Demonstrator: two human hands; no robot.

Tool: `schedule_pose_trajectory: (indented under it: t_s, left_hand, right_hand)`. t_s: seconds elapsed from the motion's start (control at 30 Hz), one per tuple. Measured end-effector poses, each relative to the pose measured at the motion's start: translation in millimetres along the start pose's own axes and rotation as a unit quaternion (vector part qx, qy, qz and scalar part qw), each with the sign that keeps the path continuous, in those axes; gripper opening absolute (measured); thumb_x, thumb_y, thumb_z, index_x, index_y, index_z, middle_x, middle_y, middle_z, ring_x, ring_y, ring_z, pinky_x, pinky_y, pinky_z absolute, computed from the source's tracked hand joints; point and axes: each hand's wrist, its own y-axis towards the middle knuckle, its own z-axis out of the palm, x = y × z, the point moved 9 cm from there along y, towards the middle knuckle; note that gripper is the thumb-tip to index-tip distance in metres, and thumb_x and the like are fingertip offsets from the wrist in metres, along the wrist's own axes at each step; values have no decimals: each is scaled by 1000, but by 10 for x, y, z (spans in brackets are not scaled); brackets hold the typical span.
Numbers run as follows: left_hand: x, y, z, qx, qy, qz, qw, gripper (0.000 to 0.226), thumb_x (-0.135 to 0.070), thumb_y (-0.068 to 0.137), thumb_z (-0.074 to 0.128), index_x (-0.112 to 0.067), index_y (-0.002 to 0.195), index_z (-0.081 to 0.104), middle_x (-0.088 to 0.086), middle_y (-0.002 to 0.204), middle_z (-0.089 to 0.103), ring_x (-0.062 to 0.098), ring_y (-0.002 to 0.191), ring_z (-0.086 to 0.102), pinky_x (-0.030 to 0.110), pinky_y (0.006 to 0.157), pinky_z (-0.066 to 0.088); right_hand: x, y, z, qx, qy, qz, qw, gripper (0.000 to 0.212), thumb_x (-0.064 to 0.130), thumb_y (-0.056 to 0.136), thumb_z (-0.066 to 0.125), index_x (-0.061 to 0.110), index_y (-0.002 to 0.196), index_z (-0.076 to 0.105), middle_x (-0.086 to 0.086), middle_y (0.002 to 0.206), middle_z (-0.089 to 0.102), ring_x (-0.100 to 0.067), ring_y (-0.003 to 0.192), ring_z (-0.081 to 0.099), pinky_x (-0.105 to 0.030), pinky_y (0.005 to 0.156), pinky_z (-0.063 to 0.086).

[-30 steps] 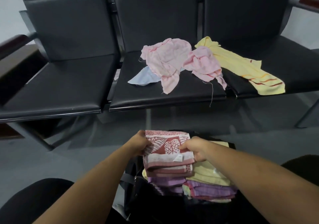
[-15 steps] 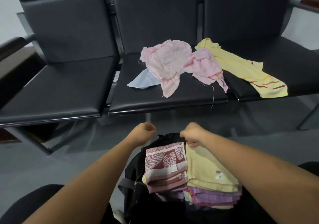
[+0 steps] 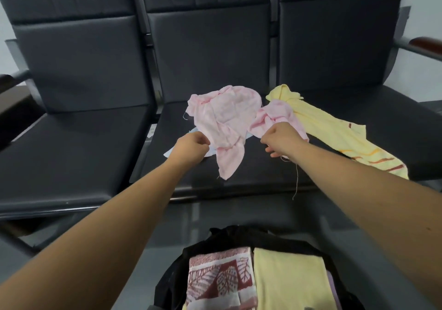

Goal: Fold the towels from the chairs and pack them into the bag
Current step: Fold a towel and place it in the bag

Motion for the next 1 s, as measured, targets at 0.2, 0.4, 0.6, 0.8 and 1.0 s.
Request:
schedule_pose_trajectory:
  t_s: [0.2, 0.4, 0.6, 0.8, 1.0]
  left_hand:
    - [74, 661, 369, 14, 60, 57, 996, 53, -34, 90, 72, -25, 140, 56, 5, 141, 50, 24, 132, 46, 35, 106, 39]
    - [193, 1028, 566, -10, 125, 110, 986, 22, -32, 89, 65, -16, 102, 73, 8, 111, 64, 29, 111, 56, 28, 83, 35]
    - [-184, 815, -102, -58, -232, 106, 965, 18, -32, 104, 52, -20, 91, 55, -1, 82, 71, 22, 75, 61, 40, 78, 50]
    - [-839, 404, -796, -69, -262, 182, 945, 15, -30, 107, 50, -23, 94, 55, -16, 71, 61, 7, 63, 52, 32, 67, 45]
    - [-1343, -270, -1191, 16, -291, 225, 930, 18, -38, 102, 52, -26, 90, 57, 14, 85, 64, 27, 76, 57, 44, 74, 42]
  right_hand:
    - [253, 537, 207, -14, -138, -115, 984, 28, 23, 92, 65, 9, 115, 63, -10, 105, 66, -29, 96, 64, -37, 82, 54]
    - [211, 814, 732, 66, -168, -161, 970, 66, 24, 94, 65, 16, 154, 38, -13, 143, 51, -27, 121, 56, -29, 83, 39]
    - [377, 643, 621, 62, -120, -222, 966, 67, 39, 98, 66, 33, 156, 35, -2, 133, 54, -22, 120, 55, -26, 87, 41]
    - [1034, 68, 253, 29, 11, -290, 957, 17, 24, 100, 64, 23, 113, 75, 4, 115, 72, -19, 93, 72, -21, 71, 53]
    - [1612, -858, -184, 91, 84, -336, 934, 55, 33, 92, 75, 46, 139, 51, 12, 130, 55, -13, 84, 74, -24, 67, 59]
